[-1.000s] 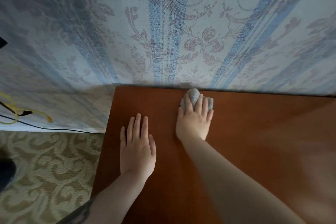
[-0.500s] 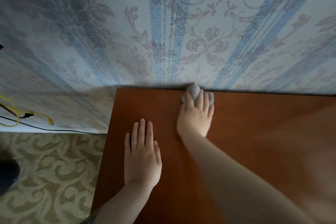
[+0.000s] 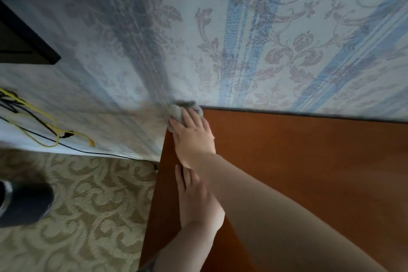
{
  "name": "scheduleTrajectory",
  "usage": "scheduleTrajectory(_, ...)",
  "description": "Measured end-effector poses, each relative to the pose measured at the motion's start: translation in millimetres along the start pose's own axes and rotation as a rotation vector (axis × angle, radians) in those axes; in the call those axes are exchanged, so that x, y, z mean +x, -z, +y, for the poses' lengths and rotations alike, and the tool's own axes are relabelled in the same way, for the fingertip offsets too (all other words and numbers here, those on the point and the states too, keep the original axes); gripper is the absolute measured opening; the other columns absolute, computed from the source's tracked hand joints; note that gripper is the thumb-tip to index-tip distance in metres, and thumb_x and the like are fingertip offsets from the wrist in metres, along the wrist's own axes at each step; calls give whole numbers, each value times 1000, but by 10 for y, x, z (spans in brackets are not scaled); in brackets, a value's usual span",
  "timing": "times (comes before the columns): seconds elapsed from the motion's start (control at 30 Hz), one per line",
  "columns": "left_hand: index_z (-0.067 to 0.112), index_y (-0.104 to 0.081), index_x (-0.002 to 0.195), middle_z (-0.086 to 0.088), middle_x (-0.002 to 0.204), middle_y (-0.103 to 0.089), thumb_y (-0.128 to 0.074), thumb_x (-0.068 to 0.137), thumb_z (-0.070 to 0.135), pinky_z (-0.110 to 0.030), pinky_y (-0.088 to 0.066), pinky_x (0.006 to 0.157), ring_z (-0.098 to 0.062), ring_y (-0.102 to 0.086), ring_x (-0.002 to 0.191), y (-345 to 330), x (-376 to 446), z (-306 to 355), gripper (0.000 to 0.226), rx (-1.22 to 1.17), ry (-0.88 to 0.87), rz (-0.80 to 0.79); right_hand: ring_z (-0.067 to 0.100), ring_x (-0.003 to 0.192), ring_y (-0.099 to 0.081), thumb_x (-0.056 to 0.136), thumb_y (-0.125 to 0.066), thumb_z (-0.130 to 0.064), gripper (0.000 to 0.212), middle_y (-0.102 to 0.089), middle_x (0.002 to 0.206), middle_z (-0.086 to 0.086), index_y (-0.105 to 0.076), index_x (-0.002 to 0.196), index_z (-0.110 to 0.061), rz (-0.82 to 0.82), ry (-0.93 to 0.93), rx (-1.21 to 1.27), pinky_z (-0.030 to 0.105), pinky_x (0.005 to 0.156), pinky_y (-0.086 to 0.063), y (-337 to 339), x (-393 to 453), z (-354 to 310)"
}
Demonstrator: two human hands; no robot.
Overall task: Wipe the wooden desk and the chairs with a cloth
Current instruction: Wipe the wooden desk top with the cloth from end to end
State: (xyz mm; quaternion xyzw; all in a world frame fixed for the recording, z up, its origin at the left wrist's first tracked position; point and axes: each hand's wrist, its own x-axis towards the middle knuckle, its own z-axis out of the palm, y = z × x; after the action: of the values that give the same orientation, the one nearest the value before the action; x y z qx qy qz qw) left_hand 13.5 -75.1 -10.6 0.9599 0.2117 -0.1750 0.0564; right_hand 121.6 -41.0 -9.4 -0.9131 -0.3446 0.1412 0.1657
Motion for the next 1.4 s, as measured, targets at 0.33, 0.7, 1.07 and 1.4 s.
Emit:
scheduleTrajectory(0.33,13,-34,148,-4,155,-32,-29,100,36,-37,-20,114,-18,-23,145,-214,-84,-492,53,-227,-227,248,16,149,-5,102,-41,-28,52,-16,161,-5,-26,149,-43,3,128,-158,34,119,1,220,-9,566)
scheduleTrajectory(0.7,10,-36,147,-5,154,-32,-29,100,34,-38,-19,116,-18,-22,146,-273,-46,-475,53,-214,-228,311,11,149,2,104,-33,-38,53,-5,163,-7,-10,150,-50,-186,394,-242,31,119,5,389,-417,1066)
scheduleTrajectory(1.07,10,-36,147,-7,154,-34,-25,99,35,-39,-20,118,-19,-24,145,-312,-37,-492,55,-184,-222,332,14,148,13,104,-32,-34,57,5,163,-4,-5,154,-39,24,-76,-160,37,119,12,19,-1264,574)
scheduleTrajectory(1.4,16,-47,141,-5,153,-36,-30,96,23,-43,-16,119,-22,-23,146,-357,-191,-325,49,-229,-397,384,12,149,5,104,-33,-31,50,-9,163,-6,-20,151,-43,281,-695,14,40,121,2,136,-1714,997)
